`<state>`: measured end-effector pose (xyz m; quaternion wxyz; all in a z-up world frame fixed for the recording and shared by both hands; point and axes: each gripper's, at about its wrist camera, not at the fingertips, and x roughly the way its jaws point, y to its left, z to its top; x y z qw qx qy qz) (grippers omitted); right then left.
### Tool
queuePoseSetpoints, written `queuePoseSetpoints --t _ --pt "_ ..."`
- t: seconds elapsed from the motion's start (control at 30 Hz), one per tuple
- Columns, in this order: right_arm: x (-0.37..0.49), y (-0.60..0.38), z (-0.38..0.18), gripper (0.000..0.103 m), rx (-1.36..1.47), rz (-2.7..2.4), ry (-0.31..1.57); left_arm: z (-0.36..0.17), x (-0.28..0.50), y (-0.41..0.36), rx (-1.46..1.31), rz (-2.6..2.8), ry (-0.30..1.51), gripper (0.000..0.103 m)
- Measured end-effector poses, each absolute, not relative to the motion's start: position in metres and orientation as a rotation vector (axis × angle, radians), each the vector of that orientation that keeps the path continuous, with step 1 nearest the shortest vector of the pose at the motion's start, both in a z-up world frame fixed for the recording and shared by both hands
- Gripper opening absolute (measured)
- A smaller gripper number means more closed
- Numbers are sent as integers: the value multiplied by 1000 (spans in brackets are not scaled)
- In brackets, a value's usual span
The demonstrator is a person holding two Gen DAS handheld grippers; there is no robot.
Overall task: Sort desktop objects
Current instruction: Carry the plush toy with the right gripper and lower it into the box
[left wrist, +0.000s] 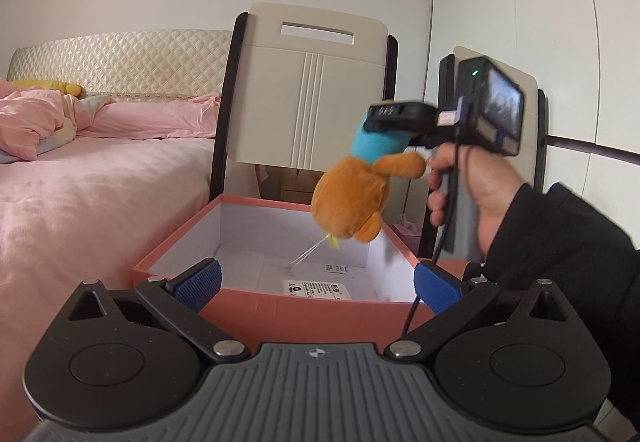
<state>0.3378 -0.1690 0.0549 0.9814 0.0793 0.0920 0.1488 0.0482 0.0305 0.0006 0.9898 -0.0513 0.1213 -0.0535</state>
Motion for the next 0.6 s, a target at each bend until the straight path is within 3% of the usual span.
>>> queuePoseSetpoints --t 0.47,0.6 --pt "386 -155 8 60 196 227 468 1 46 33 -116 -117 250 103" --pt "385 -156 9 68 194 214 468 0 46 32 -110 -119 255 103"
